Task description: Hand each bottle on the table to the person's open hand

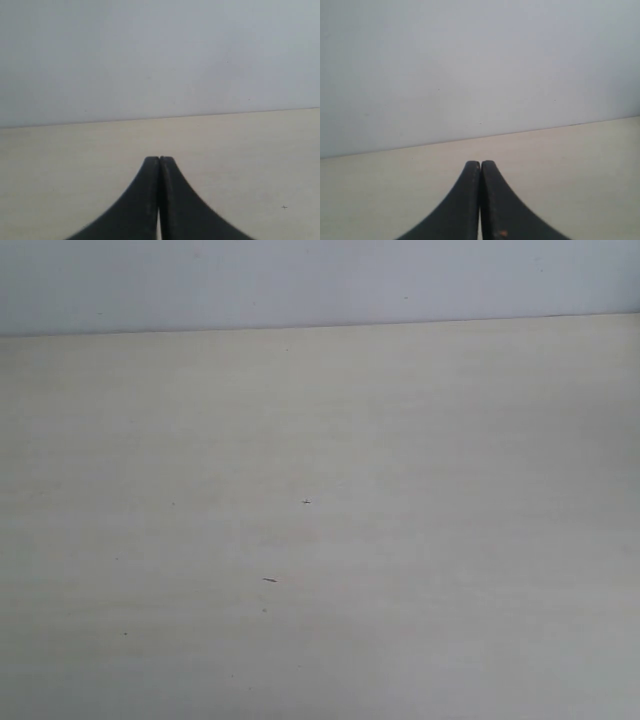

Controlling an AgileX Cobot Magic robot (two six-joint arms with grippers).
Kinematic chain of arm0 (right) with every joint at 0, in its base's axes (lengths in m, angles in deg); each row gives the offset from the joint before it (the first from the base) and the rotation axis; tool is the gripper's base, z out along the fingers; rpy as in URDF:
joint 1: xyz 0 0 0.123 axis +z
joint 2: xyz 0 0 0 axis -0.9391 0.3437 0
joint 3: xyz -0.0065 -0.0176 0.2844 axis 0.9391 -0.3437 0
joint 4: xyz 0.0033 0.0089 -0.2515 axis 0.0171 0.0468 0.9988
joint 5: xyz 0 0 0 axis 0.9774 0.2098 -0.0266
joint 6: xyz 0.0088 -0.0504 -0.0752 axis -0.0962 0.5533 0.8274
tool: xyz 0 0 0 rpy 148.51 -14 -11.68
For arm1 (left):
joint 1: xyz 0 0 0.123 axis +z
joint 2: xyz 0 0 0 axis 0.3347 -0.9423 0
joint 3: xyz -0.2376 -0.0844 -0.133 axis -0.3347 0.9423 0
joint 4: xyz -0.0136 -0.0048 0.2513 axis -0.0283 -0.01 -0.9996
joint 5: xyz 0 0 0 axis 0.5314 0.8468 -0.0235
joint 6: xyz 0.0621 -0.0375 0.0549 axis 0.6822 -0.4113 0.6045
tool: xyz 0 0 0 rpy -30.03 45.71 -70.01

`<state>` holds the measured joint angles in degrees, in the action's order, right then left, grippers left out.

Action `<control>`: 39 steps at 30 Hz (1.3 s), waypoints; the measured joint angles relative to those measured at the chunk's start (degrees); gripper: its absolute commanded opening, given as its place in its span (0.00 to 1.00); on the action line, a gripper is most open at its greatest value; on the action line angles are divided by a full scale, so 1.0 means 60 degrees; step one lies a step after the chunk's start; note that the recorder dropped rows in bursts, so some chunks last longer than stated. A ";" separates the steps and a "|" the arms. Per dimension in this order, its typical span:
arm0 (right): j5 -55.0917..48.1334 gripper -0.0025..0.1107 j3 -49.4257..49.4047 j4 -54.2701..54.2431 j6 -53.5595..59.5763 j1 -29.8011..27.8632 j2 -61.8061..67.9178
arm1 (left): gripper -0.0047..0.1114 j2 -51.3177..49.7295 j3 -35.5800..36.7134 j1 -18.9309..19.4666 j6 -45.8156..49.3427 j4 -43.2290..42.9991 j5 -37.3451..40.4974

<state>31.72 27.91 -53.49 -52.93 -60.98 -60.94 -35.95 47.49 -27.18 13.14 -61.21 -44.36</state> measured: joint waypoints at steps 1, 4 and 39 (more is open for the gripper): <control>0.0000 0.02 0.0000 0.0000 0.0000 0.0000 0.0000 | 0.04 0.0000 0.0000 0.0000 0.0000 0.0000 0.0000; 0.0000 0.02 0.0000 0.0000 0.0000 0.0095 0.0000 | 0.04 0.0000 0.0000 0.0000 0.0000 0.0000 0.0000; -0.0858 0.02 -0.1368 0.0048 0.0754 -0.2237 -0.2855 | 0.04 0.0000 0.0000 0.0000 0.0037 0.0000 0.0017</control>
<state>26.57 19.70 -53.20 -48.41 -74.41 -78.08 -35.95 47.49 -27.18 13.36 -61.21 -44.26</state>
